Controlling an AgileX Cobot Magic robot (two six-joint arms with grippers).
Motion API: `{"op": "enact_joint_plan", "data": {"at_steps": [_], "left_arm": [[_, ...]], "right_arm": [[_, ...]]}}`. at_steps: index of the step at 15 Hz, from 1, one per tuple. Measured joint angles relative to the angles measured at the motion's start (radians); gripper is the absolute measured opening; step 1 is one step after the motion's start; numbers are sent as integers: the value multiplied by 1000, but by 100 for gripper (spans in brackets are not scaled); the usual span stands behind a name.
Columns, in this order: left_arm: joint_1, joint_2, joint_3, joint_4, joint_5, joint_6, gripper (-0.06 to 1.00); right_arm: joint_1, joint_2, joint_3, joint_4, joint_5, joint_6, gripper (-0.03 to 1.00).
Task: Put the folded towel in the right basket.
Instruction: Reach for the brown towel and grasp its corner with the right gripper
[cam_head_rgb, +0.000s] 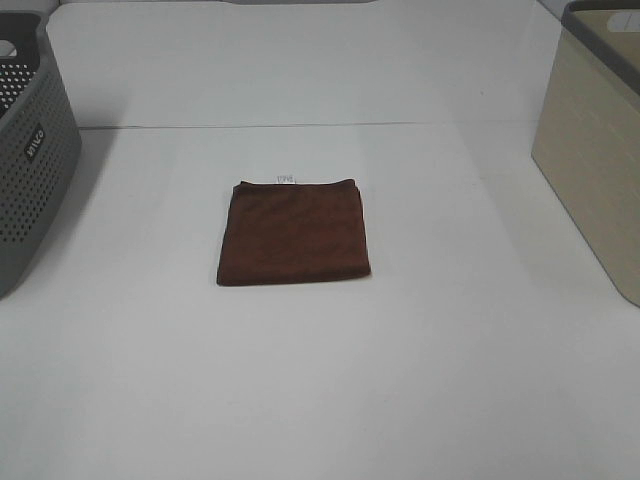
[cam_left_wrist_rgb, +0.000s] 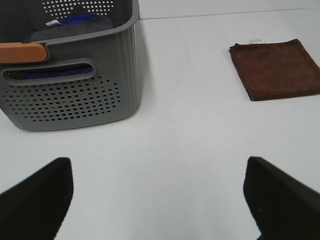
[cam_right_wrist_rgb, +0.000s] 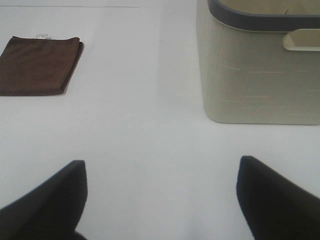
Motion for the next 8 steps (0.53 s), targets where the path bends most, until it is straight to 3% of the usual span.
{"op": "enact_joint_plan", "data": {"at_steps": [8], "left_arm": [[0, 0, 0, 0, 0, 0, 88]], "right_arm": [[0, 0, 0, 0, 0, 0, 77]]}}
